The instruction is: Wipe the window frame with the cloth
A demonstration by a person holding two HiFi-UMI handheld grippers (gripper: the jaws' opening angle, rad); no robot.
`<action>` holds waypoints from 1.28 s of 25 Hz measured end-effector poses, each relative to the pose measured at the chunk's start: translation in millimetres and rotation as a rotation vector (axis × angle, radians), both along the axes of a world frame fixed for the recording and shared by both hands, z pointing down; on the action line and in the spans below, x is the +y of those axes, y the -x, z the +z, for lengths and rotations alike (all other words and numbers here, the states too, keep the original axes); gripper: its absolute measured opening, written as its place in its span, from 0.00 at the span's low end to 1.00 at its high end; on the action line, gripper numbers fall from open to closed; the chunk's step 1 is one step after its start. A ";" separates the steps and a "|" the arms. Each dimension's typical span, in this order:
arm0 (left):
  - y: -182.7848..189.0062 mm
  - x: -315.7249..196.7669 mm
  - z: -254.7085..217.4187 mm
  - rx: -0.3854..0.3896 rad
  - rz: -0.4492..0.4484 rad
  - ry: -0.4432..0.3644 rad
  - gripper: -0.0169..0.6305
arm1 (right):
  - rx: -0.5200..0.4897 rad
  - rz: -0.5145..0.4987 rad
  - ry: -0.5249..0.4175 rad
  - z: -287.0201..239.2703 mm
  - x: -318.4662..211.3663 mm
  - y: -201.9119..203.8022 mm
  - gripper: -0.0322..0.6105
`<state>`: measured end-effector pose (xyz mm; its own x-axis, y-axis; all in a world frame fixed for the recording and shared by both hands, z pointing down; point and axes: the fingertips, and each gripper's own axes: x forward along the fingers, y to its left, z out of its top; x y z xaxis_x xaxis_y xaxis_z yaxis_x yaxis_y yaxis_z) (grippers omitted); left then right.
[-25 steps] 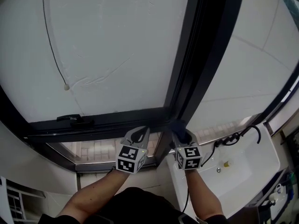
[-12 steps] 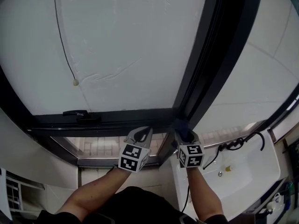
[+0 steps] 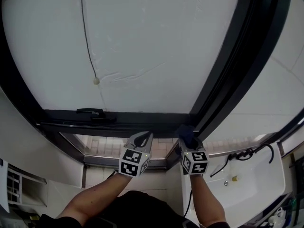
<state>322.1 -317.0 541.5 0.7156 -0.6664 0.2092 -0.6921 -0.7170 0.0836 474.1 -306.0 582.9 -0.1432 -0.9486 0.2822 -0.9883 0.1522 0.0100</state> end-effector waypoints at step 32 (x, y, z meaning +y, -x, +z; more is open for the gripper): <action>178.4 -3.1 9.0 0.028 -0.200 0.050 0.02 | -0.055 -0.171 0.094 -0.5 -21.2 169.3 0.25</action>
<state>143.7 -320.1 550.5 0.5760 -0.7853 0.2271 -0.8172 -0.5598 0.1370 304.9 -327.2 582.4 -0.3172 -0.8793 0.3553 -0.9468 0.3151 -0.0654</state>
